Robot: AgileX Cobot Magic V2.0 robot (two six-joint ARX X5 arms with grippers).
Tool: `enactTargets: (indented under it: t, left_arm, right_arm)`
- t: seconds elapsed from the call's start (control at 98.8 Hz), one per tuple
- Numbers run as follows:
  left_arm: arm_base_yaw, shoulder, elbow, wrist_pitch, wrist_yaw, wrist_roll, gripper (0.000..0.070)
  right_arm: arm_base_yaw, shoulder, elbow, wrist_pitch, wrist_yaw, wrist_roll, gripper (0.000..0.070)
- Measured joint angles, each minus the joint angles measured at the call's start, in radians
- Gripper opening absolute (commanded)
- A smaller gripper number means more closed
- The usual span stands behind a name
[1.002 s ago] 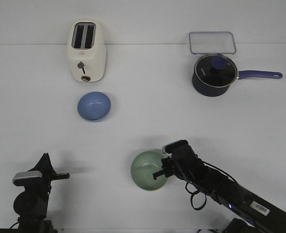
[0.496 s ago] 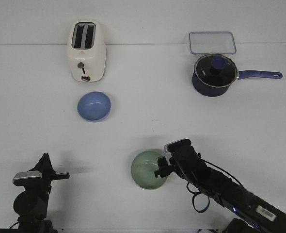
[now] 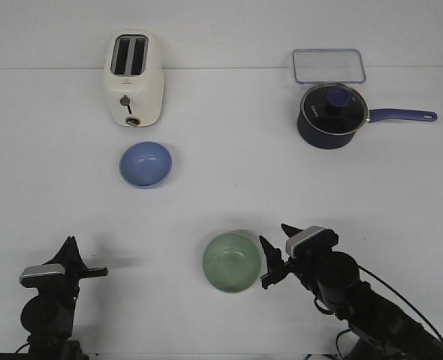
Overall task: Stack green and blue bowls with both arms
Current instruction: 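Reach the left gripper to the light blue bowl and grip its rim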
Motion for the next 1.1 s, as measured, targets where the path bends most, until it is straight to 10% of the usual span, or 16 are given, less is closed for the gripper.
enactTargets:
  t: [0.415,0.637,0.688,0.819,1.103]
  left_arm:
    - [0.000,0.009,0.014,0.045,0.053,-0.341,0.0012]
    - [0.000,0.299,0.323,-0.050,0.107,-0.380,0.0018]
    - [0.000,0.407,0.417,-0.088,0.132,-0.362,0.0067]
    - [-0.001,0.701,0.629,-0.169,0.236,-0.321,0.0470]
    - [-0.037,1.241,0.920,-0.198,0.315,-0.298,0.0453]
  right_arm:
    - [0.109,-0.071,-0.083,0.058,0.101,-0.047,0.0387]
    - [0.110,-0.071,-0.083,0.069,0.101,-0.049,0.0388]
    - [0.110,-0.071,-0.083,0.073,0.101,-0.049,0.0388]
    - [0.110,-0.071,-0.083,0.075,0.101,-0.049,0.0388]
    - [0.110,-0.071,-0.083,0.075,0.103,-0.050,0.0388]
